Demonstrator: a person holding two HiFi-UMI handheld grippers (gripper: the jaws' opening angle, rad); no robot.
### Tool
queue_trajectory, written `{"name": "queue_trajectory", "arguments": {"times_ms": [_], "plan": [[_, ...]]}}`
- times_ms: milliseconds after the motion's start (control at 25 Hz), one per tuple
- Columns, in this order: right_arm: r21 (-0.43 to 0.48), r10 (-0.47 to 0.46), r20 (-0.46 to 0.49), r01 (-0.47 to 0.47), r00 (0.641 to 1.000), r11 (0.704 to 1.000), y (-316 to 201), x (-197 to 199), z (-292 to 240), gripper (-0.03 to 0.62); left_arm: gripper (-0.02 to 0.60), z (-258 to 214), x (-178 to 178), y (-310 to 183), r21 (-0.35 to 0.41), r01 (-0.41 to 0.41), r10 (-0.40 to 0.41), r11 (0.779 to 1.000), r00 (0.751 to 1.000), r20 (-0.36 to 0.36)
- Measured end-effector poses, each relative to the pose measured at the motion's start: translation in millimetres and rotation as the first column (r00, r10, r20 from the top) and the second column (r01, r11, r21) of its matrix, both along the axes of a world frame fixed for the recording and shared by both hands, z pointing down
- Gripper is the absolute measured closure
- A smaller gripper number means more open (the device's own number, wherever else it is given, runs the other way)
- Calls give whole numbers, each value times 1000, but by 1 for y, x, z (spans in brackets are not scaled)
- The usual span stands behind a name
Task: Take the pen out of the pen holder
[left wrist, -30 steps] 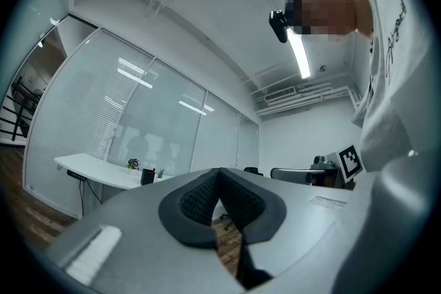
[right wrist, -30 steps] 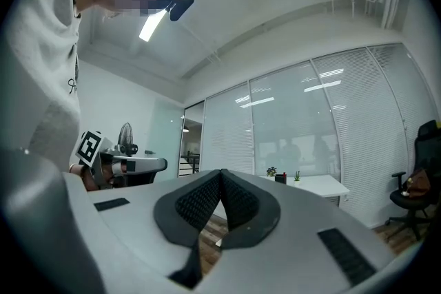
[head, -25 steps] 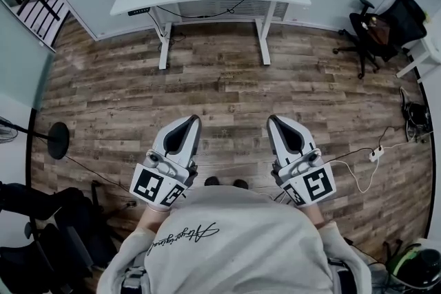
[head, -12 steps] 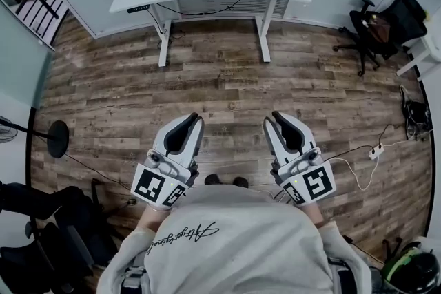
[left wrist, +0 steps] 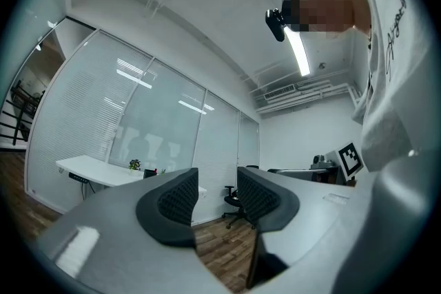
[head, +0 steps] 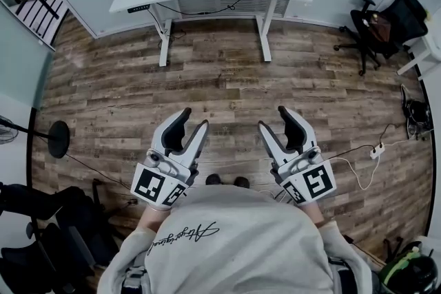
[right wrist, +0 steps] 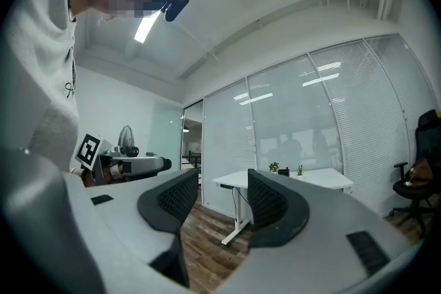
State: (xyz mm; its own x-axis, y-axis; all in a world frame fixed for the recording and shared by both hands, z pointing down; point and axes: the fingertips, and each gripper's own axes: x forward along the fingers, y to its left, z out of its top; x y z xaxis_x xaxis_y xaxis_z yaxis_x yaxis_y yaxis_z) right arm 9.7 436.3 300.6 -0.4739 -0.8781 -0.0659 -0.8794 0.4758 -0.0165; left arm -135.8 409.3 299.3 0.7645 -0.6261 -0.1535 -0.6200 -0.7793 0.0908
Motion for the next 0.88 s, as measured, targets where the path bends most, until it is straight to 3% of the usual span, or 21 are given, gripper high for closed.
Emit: {"name": "queue_trajectory", "arguments": {"times_ms": [240,400,680,880], "plan": [[-3,13,0,-13,1000,1000,-4,3,0,329,363,3,2,-3,-19,-5,5,1000,1000,0],[2,28,8,-28,1000,1000,-6,5,-1,280,313,2,6,-1,19,-17,16,1000,999,43],[7,37,12,-38,999,999,-8,9,-3,230,290,-2,8,-2,46,-13,10,999,998,54],[5,38,16,-39,999,999,-6,6,-3,229,287,-4,3,-1,47,-5,3,999,999,51]]}}
